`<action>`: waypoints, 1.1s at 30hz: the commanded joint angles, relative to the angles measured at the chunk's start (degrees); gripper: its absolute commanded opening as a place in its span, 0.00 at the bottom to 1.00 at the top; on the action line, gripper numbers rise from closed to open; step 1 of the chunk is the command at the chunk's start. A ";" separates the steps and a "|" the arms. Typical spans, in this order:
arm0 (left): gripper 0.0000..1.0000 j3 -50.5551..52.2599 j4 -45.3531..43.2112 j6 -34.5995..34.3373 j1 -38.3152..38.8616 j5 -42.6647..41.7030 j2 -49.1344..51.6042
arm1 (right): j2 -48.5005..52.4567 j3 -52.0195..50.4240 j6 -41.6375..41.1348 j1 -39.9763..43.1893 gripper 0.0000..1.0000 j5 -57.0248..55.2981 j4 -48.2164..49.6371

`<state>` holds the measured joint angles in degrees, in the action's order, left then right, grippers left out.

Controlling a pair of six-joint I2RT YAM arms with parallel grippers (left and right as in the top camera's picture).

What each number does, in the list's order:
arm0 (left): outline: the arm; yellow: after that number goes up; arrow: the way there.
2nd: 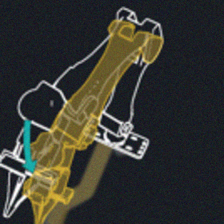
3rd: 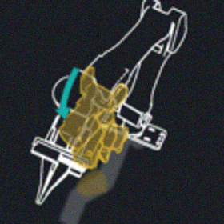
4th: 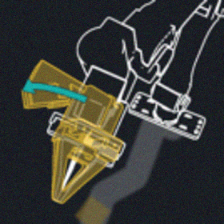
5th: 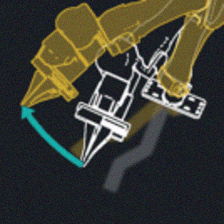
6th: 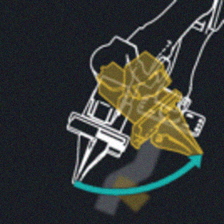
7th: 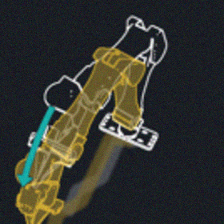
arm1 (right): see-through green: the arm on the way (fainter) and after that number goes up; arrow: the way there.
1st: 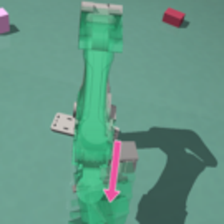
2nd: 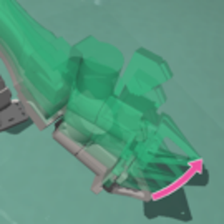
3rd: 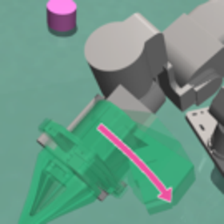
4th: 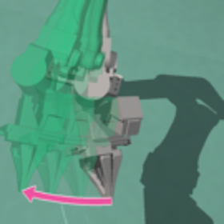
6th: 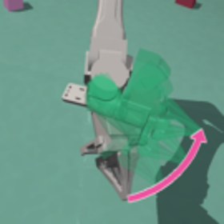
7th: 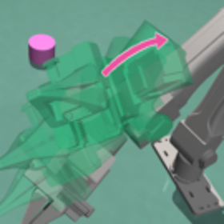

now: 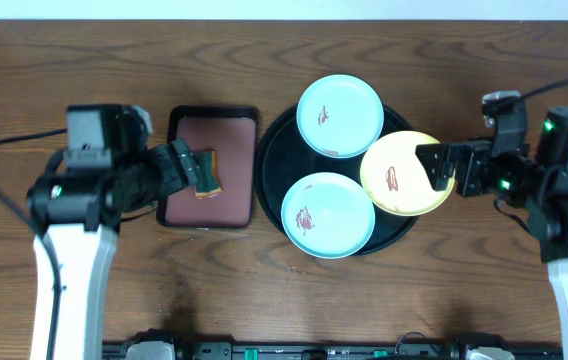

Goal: Clean dirty plates on tray and stack at the side
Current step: 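Grasp the green-yellow sponge with the left gripper and lift it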

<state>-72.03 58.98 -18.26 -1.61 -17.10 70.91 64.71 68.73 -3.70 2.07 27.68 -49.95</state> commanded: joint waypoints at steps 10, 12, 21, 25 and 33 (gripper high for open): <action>0.62 1.01 -3.69 0.17 7.58 15.28 26.23 | 4.72 1.18 -0.26 -3.93 0.71 5.57 -4.31; 0.61 1.01 -5.35 0.13 7.28 15.76 30.97 | 4.68 1.18 -0.28 -5.16 0.68 5.57 -4.92; 0.08 0.98 -11.61 0.11 6.88 13.73 45.81 | 4.68 1.18 -0.28 -7.41 0.62 3.19 -6.19; 0.07 0.35 -9.88 0.61 6.88 13.73 44.00 | 4.68 1.18 -0.26 -7.41 0.62 3.17 -5.92; 0.57 -0.22 -12.13 0.61 6.88 16.92 34.51 | 4.70 1.18 -0.33 -7.41 0.71 2.10 -4.90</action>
<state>-72.34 48.88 -18.09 5.41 -3.84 110.24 69.32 68.79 -4.71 -4.69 30.65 -55.11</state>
